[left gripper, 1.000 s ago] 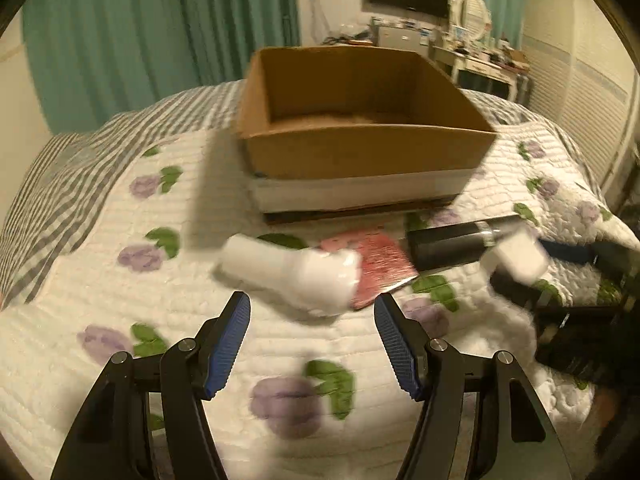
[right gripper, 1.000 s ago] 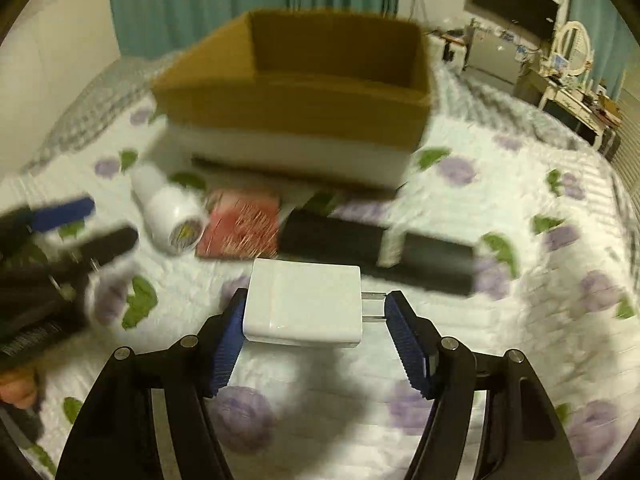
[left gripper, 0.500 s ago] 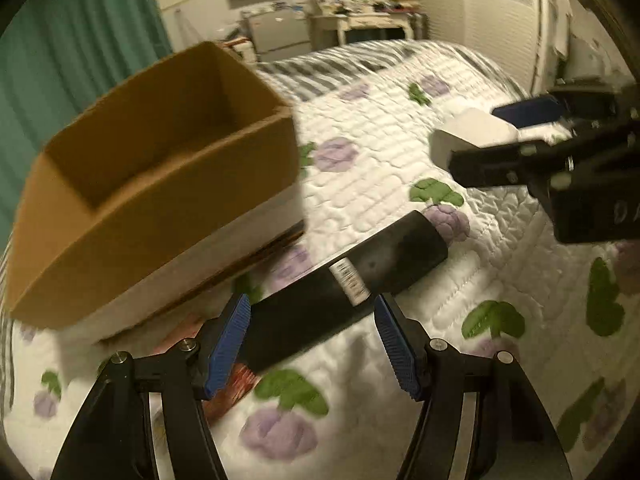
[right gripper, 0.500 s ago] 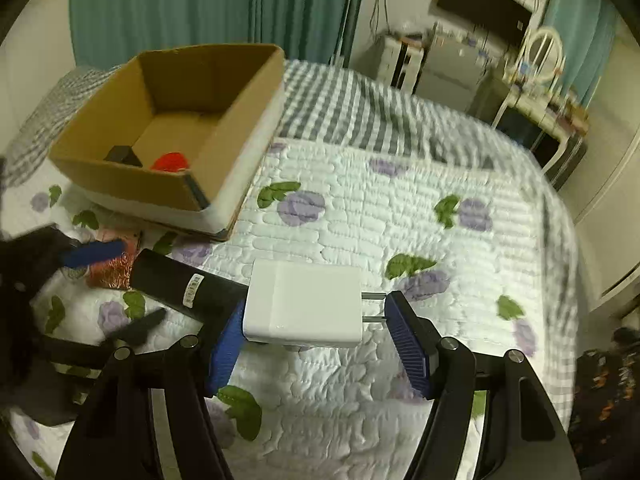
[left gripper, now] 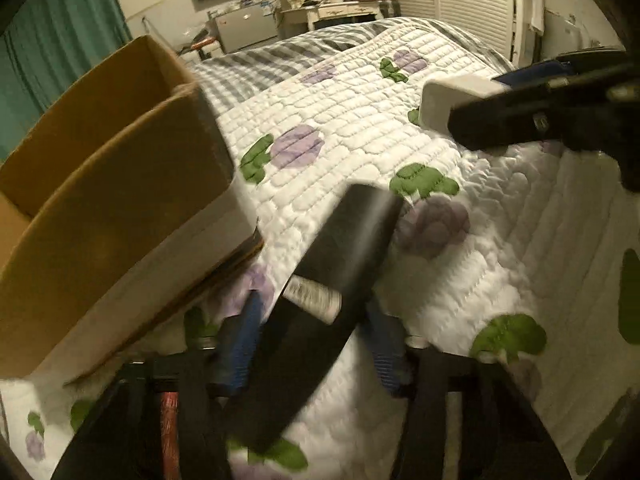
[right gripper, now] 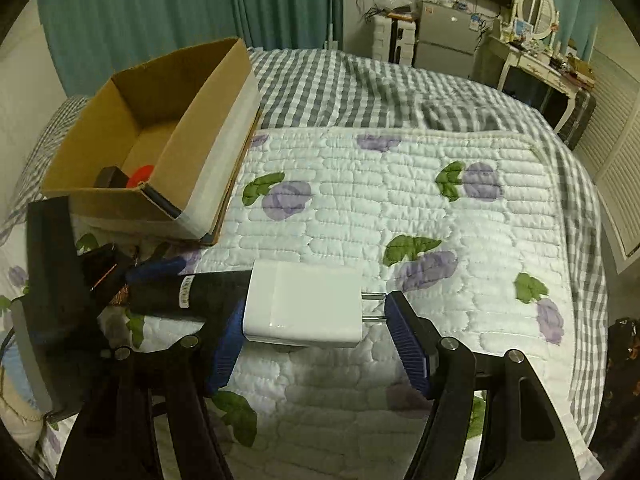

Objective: Organize rigid objects
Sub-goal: 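Grasp the black remote control with the left gripper, then lower the remote into the box with the left gripper while the right gripper drops the charger in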

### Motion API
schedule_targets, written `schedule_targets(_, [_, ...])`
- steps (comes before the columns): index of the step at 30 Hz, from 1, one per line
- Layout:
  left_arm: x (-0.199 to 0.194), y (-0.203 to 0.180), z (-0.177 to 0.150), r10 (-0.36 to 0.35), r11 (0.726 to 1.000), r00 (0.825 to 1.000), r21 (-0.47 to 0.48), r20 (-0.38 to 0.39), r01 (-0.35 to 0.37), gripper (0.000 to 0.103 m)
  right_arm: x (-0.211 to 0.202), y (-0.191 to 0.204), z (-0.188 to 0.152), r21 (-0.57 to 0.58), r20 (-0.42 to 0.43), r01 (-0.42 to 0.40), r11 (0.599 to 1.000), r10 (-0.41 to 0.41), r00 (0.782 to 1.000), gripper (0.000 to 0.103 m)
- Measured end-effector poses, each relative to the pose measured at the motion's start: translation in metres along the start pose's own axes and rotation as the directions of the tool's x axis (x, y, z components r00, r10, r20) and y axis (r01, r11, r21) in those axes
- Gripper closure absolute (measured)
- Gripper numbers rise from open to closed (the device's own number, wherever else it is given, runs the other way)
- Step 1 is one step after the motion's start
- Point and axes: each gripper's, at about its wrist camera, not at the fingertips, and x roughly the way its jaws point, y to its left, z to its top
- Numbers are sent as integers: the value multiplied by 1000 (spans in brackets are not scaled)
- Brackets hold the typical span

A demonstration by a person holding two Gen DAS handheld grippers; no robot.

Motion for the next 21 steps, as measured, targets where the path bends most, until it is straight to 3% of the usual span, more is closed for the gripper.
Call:
schedule_targets(3, [-20, 2, -5, -16, 999, 1000, -42, 10, 17, 78, -11, 2, -2, -3, 34, 8, 1000, -8, 999, 35])
schedule_targets(6, [-47, 4, -8, -19, 998, 999, -67, 45, 22, 84, -25, 11, -5, -18, 61, 32, 999, -31, 998, 35])
schedule_targets(14, [-110, 14, -19, -19, 988, 993, -151, 120, 37, 84, -58, 30, -25, 7, 88, -2, 1000, 2, 996, 35])
schedule_targets(21, [-166, 36, -10, 64, 973, 979, -231, 194, -18, 84, -110, 57, -20, -44, 177, 3, 999, 5, 984, 35])
